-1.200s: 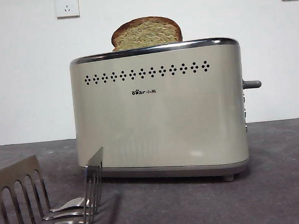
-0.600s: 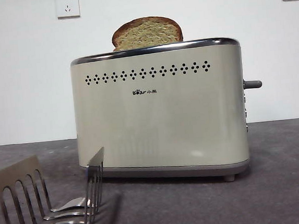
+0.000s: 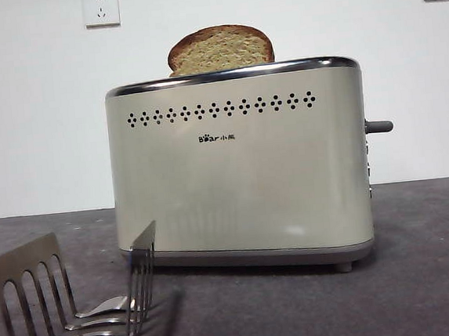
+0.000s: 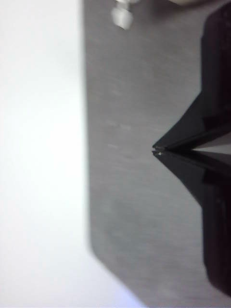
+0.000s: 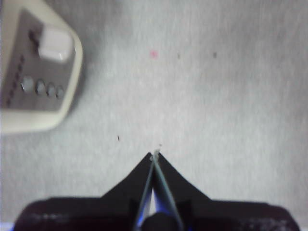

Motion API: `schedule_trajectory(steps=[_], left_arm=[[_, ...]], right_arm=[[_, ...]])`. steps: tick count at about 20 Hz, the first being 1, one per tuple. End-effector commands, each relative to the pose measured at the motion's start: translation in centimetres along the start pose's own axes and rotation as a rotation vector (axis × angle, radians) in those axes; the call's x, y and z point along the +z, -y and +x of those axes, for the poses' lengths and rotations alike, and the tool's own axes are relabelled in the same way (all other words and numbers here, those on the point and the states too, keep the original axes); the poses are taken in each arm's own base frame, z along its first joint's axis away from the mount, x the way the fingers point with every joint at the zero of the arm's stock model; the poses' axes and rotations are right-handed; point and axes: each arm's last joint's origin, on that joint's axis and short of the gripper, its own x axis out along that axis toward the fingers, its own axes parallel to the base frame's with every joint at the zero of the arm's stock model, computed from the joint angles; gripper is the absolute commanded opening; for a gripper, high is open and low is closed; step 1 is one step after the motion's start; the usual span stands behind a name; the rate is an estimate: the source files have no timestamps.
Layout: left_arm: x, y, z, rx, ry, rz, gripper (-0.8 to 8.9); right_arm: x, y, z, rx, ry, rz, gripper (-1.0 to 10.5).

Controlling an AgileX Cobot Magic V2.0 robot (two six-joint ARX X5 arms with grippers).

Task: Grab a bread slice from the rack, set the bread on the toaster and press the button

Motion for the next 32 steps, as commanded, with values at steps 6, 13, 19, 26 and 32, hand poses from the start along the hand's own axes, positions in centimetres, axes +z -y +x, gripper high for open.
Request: schedule_trajectory(steps=[6, 13, 19, 26, 32], left_arm=[[-7.0, 0.2, 1.1, -0.088, 0.038, -0.006, -0.04], [-8.4, 0.4, 0.8, -0.161, 0.062, -0.004, -0.04], [-8.7, 0.4, 0.5, -0.155, 0.045, -0.017, -0.04], [-8.8, 0.4, 0.7, -0.163, 0.028, -0.017, -0.04], [-8.9, 0.4, 0.8, -0.163, 0.012, -0.018, -0.04]], right_arm=[[1.3, -0.2, 0.0, 0.017, 0.135, -0.001, 0.0], [2.6, -0.4, -0.3, 0.038, 0.266, 0.003, 0.0], [2.9, -0.5, -0.4, 0.044, 0.304, 0.004, 0.0], [2.9, -0.5, -0.4, 0.044, 0.304, 0.004, 0.0], [2.4, -0.1, -1.1, 0.025, 0.339, 0.015, 0.0]])
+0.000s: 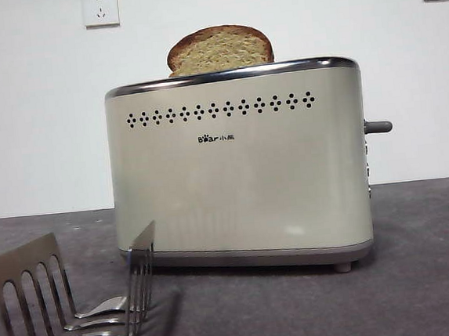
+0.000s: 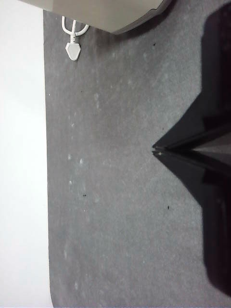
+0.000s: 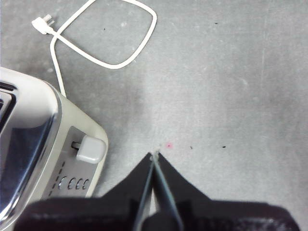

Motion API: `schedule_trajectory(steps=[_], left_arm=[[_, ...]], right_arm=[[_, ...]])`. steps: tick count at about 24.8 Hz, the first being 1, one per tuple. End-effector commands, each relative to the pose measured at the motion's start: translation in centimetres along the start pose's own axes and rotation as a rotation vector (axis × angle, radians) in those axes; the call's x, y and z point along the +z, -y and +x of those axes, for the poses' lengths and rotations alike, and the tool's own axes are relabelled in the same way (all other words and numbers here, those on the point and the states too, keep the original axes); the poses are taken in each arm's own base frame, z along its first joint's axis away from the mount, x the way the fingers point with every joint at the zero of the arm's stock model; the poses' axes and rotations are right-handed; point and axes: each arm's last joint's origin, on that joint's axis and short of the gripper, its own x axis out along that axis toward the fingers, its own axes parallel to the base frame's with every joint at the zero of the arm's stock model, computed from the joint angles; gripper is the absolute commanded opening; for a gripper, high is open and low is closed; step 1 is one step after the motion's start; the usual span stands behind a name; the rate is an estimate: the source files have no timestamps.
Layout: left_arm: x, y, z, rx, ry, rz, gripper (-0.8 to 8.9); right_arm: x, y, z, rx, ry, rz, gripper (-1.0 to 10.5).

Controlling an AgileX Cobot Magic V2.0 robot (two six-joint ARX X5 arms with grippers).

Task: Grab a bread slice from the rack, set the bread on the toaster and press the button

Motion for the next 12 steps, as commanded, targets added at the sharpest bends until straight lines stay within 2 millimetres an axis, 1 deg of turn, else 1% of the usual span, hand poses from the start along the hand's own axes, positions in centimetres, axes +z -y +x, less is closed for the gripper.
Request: schedule_trajectory(steps=[1, 2, 4, 5, 6, 8, 10, 12], left_arm=[[-0.3, 0.0, 0.1, -0.002, -0.01, -0.008, -0.04], [-0.4, 0.0, 0.1, -0.002, -0.014, -0.009, -0.04], [-0.4, 0.0, 0.2, -0.002, -0.021, -0.01, -0.04], [-0.4, 0.0, 0.2, -0.002, -0.025, -0.01, -0.04], [-0.4, 0.0, 0.2, -0.002, -0.028, -0.011, -0.04], [-0.5, 0.0, 0.3, -0.002, -0.033, -0.011, -0.04], [-0.5, 0.0, 0.3, -0.002, -0.035, -0.012, -0.04], [-0.5, 0.0, 0.3, -0.002, -0.036, -0.012, -0.04]], right_arm=[[-0.6, 0.6, -1.4, -0.02, 0.068, 0.012, 0.0], [-1.4, 1.0, -2.3, -0.023, 0.123, 0.022, 0.0], [-3.5, 1.9, -3.7, -0.024, 0.309, 0.033, 0.0], [-5.0, 2.3, -4.0, -0.027, 0.405, 0.046, 0.0], [-6.6, 2.8, -3.8, -0.059, 0.495, 0.049, 0.0], [-10.0, 3.5, -2.9, -0.143, 0.568, 0.001, 0.0], [-13.3, 3.7, -1.1, -0.111, 0.561, -0.072, 0.0], [-16.1, 3.8, 0.8, -0.071, 0.552, -0.134, 0.0]])
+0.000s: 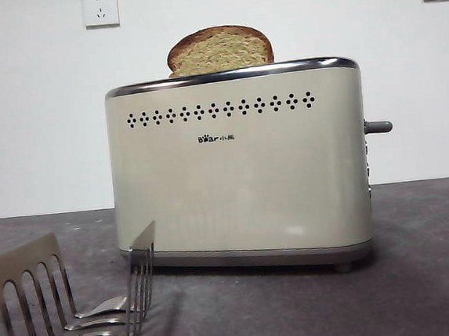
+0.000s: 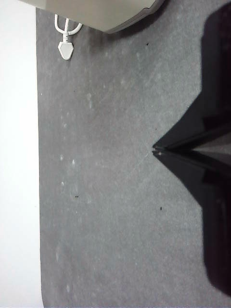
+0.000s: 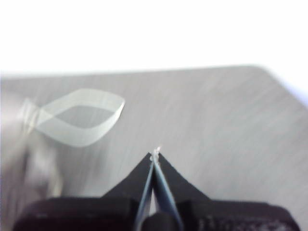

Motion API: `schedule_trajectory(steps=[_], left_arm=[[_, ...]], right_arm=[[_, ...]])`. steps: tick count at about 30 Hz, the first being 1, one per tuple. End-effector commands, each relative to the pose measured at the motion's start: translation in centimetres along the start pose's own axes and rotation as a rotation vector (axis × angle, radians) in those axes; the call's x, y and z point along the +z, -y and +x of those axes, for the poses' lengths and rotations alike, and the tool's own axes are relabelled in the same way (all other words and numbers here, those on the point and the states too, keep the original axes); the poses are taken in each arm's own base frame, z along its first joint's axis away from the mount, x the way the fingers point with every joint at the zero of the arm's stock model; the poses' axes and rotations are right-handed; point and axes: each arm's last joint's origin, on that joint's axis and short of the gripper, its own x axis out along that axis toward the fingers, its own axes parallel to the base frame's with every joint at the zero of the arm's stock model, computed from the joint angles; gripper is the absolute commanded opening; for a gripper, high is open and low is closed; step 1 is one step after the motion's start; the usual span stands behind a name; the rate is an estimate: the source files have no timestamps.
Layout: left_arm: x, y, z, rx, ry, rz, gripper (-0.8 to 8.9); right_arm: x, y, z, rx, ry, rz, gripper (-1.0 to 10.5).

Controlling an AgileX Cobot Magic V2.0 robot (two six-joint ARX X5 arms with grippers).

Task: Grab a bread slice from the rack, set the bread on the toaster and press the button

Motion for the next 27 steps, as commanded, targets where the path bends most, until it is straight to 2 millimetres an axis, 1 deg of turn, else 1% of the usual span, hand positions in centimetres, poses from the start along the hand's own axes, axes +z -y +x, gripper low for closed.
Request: schedule_trajectory(steps=[1, 3, 6, 9, 15, 27], left_arm=[[-0.3, 0.0, 0.1, -0.002, -0.007, -0.008, -0.04], [-0.3, 0.0, 0.1, -0.002, -0.007, -0.008, -0.04], [-0.3, 0.0, 0.1, -0.002, -0.007, -0.008, -0.04], [-0.3, 0.0, 0.1, -0.002, -0.007, -0.008, -0.04], [-0.3, 0.0, 0.1, -0.002, -0.007, -0.008, -0.04], [-0.3, 0.0, 0.1, -0.002, -0.012, -0.008, -0.04]], right_arm=[[-3.8, 0.0, 0.5, 0.049, -0.002, -0.094, 0.0], [-5.5, -0.1, 0.9, 0.093, 0.009, -0.111, 0.0], [-7.3, -0.1, 1.5, 0.113, 0.033, -0.114, 0.0], [-8.7, 0.0, 1.9, 0.107, 0.061, -0.114, 0.0], [-10.7, 0.0, 2.3, 0.097, 0.103, -0.115, 0.0], [-10.8, 0.1, 2.2, 0.034, 0.088, -0.105, 0.0]])
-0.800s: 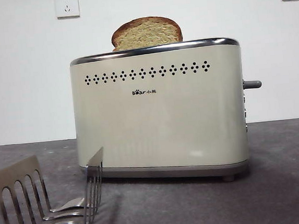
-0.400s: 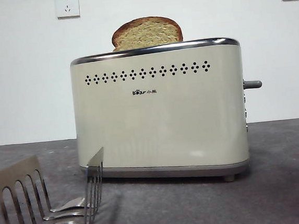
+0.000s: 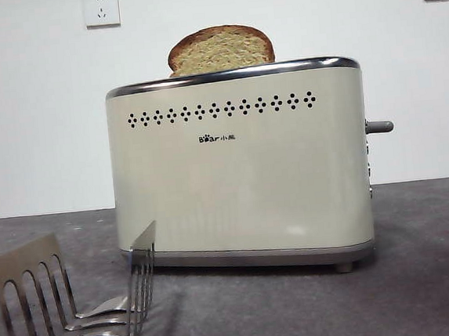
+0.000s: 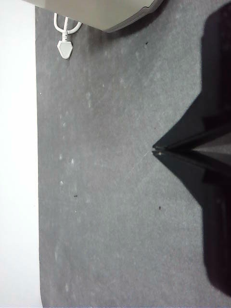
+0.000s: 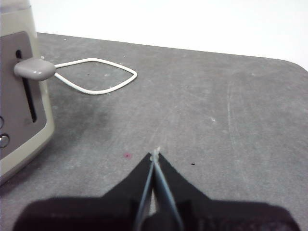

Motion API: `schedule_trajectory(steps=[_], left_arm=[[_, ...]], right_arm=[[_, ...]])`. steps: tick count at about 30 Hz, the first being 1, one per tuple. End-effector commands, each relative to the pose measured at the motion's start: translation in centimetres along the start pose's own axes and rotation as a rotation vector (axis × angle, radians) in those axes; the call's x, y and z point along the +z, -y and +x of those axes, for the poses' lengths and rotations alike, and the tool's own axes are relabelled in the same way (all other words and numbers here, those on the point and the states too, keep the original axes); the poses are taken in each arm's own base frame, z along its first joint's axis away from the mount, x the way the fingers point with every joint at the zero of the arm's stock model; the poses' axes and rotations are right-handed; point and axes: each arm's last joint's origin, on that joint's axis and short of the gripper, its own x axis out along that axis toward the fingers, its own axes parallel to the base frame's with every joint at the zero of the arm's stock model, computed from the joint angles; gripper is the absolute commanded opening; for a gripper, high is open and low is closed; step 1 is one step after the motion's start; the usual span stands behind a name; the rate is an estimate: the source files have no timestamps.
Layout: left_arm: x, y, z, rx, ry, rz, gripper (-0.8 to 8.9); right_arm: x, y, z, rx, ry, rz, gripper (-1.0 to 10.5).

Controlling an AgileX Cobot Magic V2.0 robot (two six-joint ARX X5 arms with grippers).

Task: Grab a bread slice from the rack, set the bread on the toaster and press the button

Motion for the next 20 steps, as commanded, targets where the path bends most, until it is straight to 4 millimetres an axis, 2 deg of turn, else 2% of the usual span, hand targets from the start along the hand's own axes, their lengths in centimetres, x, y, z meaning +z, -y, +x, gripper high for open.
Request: schedule_trajectory(steps=[1, 20], left_arm=[[-0.3, -0.03, 0.1, -0.002, -0.008, -0.008, -0.04], [-0.31, -0.03, 0.11, -0.002, -0.009, -0.008, -0.04]], right_arm=[[-0.27, -0.01, 0.09, -0.004, -0.004, 0.004, 0.0], [-0.26, 0.01, 0.09, -0.01, -0.003, 0.005, 0.0]])
